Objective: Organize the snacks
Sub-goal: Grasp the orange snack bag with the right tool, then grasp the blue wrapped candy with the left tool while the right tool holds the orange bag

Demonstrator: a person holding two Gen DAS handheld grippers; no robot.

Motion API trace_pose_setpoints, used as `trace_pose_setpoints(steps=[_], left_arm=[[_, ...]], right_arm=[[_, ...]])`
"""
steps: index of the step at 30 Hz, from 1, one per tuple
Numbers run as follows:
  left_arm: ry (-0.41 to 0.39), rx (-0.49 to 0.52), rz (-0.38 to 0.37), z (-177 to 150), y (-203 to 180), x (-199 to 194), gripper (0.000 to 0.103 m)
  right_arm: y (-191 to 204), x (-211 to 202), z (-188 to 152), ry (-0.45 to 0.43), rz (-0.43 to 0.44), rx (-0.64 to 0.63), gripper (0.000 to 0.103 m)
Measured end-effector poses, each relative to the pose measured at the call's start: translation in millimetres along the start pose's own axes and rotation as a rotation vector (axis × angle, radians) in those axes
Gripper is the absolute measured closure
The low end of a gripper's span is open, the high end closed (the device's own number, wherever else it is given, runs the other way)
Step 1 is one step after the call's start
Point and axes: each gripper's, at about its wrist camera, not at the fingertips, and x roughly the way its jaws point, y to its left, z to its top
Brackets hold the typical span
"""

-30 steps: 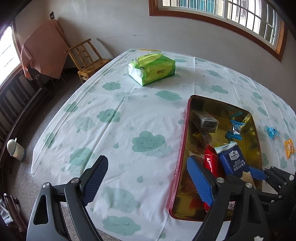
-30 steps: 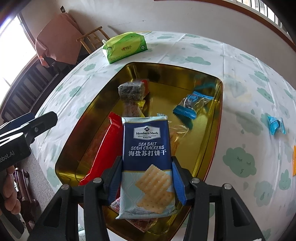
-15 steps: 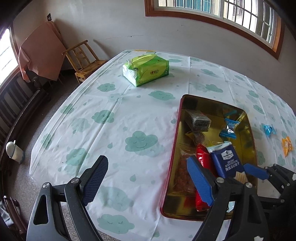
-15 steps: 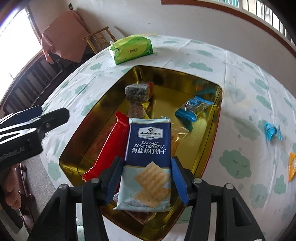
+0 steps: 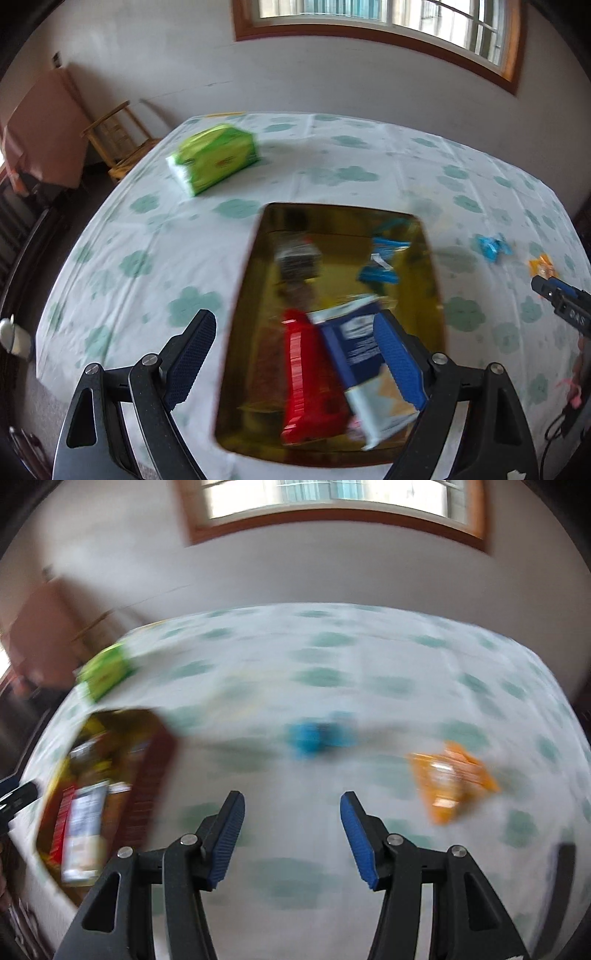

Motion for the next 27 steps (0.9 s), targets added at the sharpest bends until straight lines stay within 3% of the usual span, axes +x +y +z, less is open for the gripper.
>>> trace_pose_setpoints(steps=[4, 10, 19, 25, 27], left_arm=[[-0.002, 0.05, -0.031, 9.9, -32.4, 4.6, 0.018], [0.007, 0.116, -0.067, 26.0, -79.2, 14.9, 0.018], [0.03, 0.178, -0.119, 53.2, -142.1, 44.6, 0.018], [0.06, 0.195, -0.159, 61.2, -177.5, 68.3, 0.018], [0.076, 0.2, -0.162, 61.5, -187.3, 75.0, 0.018]], right_arm=[[-57.6, 10.3, -2.4, 0.01, -0.057, 0.105, 0.044], [-99.9, 37.3, 2.6, 0.03, -0.026, 0.194, 0.039], [-107.1, 67.8, 23.5, -0.022, -0.001, 0.142, 0.038], [-98.1, 64.9, 6.6, -0.07, -0.026, 0.034, 0.038], [-97.8, 62.5, 3.3, -0.079, -0.034, 0.016, 0.044]])
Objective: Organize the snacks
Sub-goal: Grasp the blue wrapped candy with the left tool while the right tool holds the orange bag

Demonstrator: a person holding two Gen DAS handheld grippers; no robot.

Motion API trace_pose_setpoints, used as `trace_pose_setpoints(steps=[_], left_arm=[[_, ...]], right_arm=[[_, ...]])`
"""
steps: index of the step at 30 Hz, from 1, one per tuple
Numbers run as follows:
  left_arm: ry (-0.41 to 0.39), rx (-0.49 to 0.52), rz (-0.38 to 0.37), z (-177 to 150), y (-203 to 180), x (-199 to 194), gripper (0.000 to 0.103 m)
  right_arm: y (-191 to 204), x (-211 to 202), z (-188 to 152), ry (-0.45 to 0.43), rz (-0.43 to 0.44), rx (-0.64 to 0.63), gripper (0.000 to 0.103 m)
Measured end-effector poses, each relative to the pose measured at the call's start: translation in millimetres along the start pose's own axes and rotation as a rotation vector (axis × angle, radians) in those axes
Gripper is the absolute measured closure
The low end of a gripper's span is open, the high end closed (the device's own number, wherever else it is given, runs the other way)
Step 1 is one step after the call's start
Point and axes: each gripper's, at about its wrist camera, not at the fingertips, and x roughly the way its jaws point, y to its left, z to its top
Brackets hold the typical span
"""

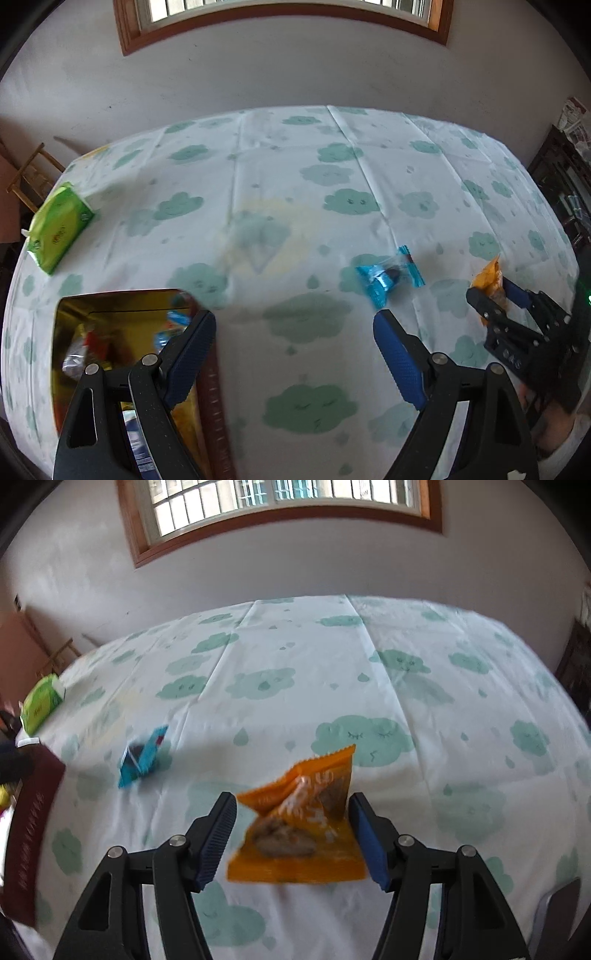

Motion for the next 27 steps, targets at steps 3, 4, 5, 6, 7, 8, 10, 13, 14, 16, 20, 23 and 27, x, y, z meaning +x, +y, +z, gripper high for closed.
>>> trace_pose_setpoints(steps=[3, 4, 5, 6, 7, 8, 10, 13, 14, 16, 20, 23, 27], left_arm=[[0.014, 0.023, -0.017, 2.7, -12.8, 10.2, 0.018], [0.013, 0.034, -0.019, 3.2, -17.9, 13.3, 0.018], [0.014, 0.042, -0.021, 3.9, -22.1, 16.1, 0.018], [0.016, 0.047, -0.026, 4.3, -25.7, 18.4, 0.018], [0.017, 0.055, -0.038, 4.8, -29.9, 21.0, 0.018], [0.018, 0.062, -0.048, 5.3, -33.6, 23.7, 0.018], [0.028, 0.084, -0.062, 5.9, -40.5, 29.9, 0.018], [0.038, 0.119, -0.066, 6.6, -49.4, 39.1, 0.021], [0.044, 0.134, -0.066, 6.6, -52.7, 42.8, 0.022], [0.05, 0.16, -0.056, 7.3, -58.9, 50.0, 0.024], [0.053, 0.187, -0.049, 12.8, -66.6, 61.4, 0.029], [0.047, 0.209, -0.033, 19.4, -71.2, 70.2, 0.029], [0.062, 0.214, -0.035, 25.7, -75.3, 82.1, 0.037]], right_arm=[[-4.6, -1.4, -1.0, -0.005, 0.021, 0.013, 0.049], [-5.4, -1.2, -0.8, -0.005, 0.016, 0.011, 0.05], [-5.9, -1.6, -1.0, -0.006, 0.012, 0.005, 0.052], [-6.9, -2.4, -1.7, -0.006, 0.011, 0.003, 0.054], [-8.4, -4.0, -2.9, -0.005, 0.009, -0.001, 0.054], [-9.9, -5.1, -4.1, -0.005, 0.006, -0.003, 0.054], [-15.0, -9.0, -8.0, -0.006, -0.007, -0.005, 0.055], [-26.1, -14.9, -13.5, -0.004, -0.023, 0.014, 0.055], [-29.8, -16.5, -15.3, -0.004, -0.027, 0.021, 0.055], [-34.3, -18.2, -18.3, -0.006, -0.028, 0.027, 0.055], [-34.9, -17.9, -17.9, -0.005, -0.031, 0.028, 0.054], [-34.4, -17.6, -18.0, -0.003, -0.031, 0.026, 0.053], [-33.6, -16.8, -17.8, -0.003, -0.029, 0.026, 0.052]])
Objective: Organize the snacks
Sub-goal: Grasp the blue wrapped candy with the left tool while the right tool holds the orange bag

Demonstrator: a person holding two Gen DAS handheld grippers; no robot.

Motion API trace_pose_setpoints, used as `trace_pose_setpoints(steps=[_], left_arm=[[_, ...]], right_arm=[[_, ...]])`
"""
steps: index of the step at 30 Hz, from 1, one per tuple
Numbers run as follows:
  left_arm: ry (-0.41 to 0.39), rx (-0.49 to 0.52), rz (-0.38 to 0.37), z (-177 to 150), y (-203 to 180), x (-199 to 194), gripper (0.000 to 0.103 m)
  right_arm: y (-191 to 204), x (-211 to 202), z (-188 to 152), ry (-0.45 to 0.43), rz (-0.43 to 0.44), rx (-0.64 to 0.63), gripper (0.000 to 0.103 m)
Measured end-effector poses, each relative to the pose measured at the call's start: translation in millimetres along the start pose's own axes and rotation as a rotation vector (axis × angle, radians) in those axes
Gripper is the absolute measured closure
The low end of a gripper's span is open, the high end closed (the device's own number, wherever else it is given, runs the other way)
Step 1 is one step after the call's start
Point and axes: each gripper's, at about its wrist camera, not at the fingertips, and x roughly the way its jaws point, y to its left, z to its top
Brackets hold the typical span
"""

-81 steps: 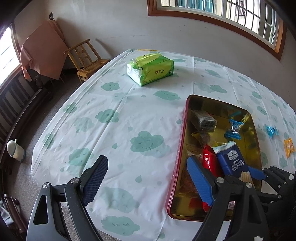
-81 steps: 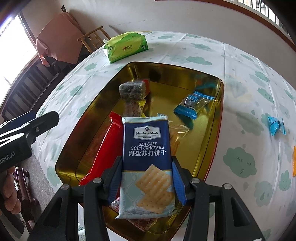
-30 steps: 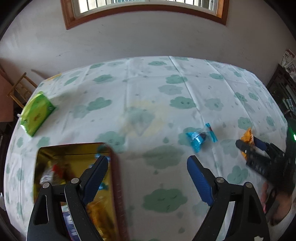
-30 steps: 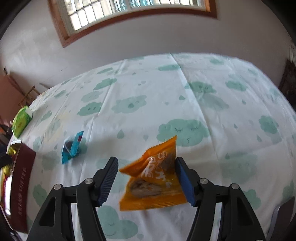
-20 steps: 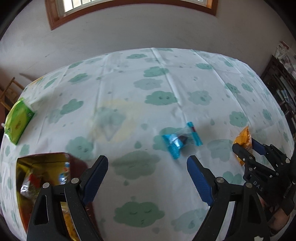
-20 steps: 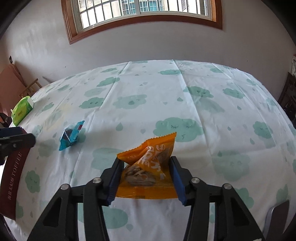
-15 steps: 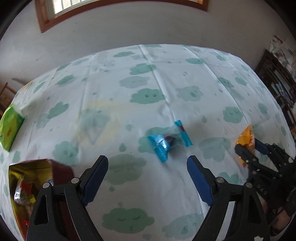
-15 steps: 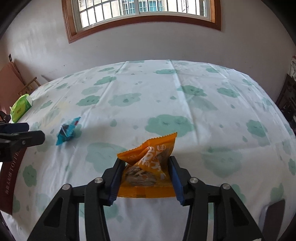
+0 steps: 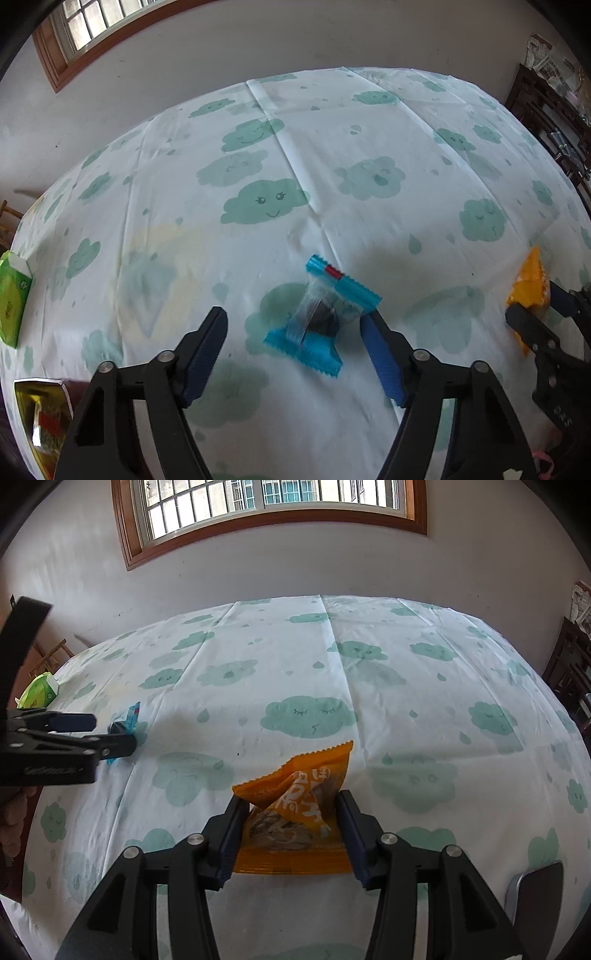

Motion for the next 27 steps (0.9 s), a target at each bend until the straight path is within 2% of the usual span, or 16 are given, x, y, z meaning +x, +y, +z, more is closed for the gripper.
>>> trace_pose_setpoints(steps=[3, 5, 7, 13, 20, 27], left_arm=[[0.001, -0.02, -0.025, 1.1, 0.1, 2.0, 0.053], [0.008, -0.034, -0.059, 0.8, 0.4, 0.5, 0.076], [0.013, -0.036, -0.05, -0.7, -0.6, -1.1, 0.08], [0.035, -0.064, -0.021, -13.6, 3.1, -12.8, 0.081], [0.037, -0.086, -0.034, -33.0, 7.4, -45.9, 0.081], [-0.007, -0.123, -0.032, -50.7, 15.5, -90.3, 0.081]], right_arm=[[1.3, 0.5, -0.5, 0.002, -0.006, -0.008, 0.051], [1.5, 0.7, -0.6, 0.002, -0.006, -0.009, 0.051], [2.2, 0.7, -0.5, 0.002, -0.006, -0.009, 0.051], [6.7, 1.8, -0.6, 0.007, -0.031, -0.029, 0.051], [11.4, 2.5, 0.1, 0.012, -0.058, -0.052, 0.051], [12.3, 2.6, 0.2, 0.013, -0.065, -0.058, 0.051]])
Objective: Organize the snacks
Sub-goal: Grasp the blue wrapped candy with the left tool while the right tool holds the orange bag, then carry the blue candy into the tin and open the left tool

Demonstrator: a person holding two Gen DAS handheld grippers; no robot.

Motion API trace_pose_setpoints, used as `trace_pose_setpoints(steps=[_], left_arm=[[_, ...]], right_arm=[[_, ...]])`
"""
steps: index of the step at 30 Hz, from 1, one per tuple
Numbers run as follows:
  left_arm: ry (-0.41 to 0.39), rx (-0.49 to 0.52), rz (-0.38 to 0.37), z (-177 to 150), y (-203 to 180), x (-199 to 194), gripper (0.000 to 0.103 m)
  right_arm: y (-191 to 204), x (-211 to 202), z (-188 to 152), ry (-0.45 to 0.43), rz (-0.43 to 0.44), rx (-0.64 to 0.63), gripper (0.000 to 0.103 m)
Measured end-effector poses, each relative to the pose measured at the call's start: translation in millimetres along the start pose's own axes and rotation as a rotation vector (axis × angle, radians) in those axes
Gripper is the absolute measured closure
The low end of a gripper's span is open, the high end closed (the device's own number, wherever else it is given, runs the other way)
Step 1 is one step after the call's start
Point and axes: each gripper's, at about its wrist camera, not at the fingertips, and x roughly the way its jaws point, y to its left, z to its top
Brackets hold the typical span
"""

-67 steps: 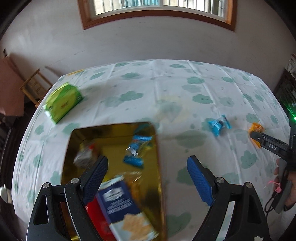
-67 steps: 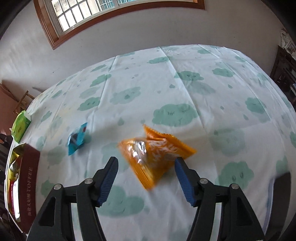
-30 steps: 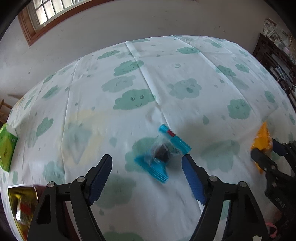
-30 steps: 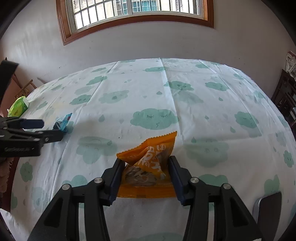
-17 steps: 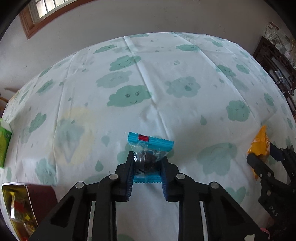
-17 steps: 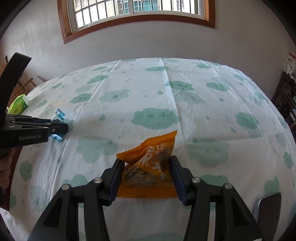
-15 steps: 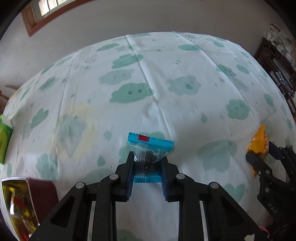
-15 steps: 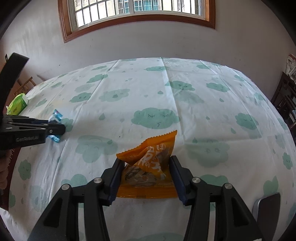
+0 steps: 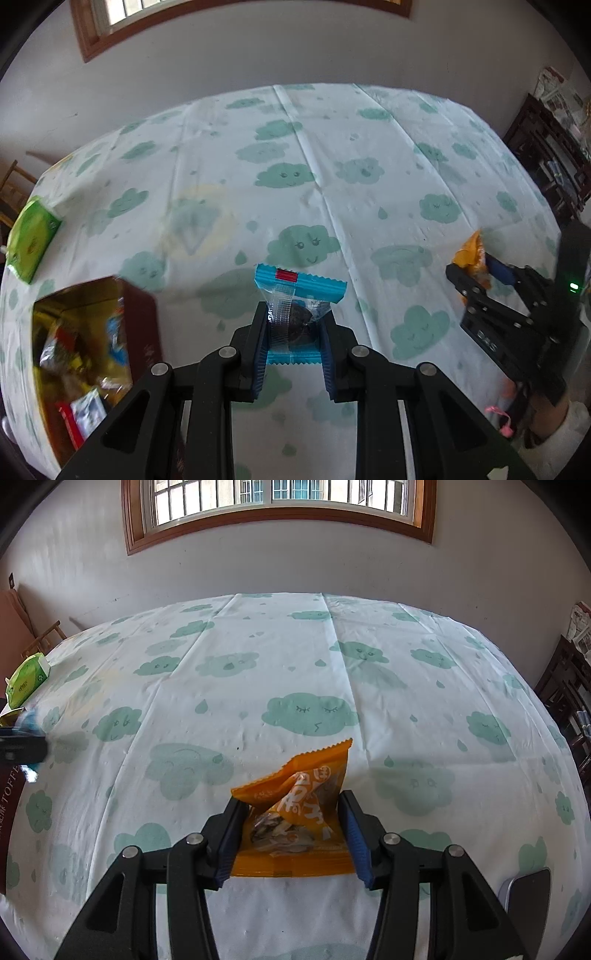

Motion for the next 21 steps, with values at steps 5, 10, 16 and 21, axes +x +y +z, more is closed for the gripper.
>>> trace_pose_setpoints(steps=[5, 10, 16, 21], left_arm=[[-0.025, -0.041, 0.01, -11.5, 16.0, -27.5, 0.081], [-0.044, -0.09, 0.032, -26.1, 42.3, -51.6, 0.081], [-0.066, -0.145, 0.085, -40.0, 81.5, -74.1, 0.081], [-0.073, -0.178, 0.121, -48.5, 106.1, -84.2, 0.081]], right_arm=[[-0.7, 0.1, 0.0, 0.0, 0.003, 0.002, 0.051], [-0.6, 0.1, 0.1, 0.0, 0.0, 0.0, 0.051], [-0.5, 0.0, 0.0, 0.0, 0.0, 0.0, 0.051], [-0.5, 0.1, 0.0, 0.0, 0.0, 0.0, 0.051]])
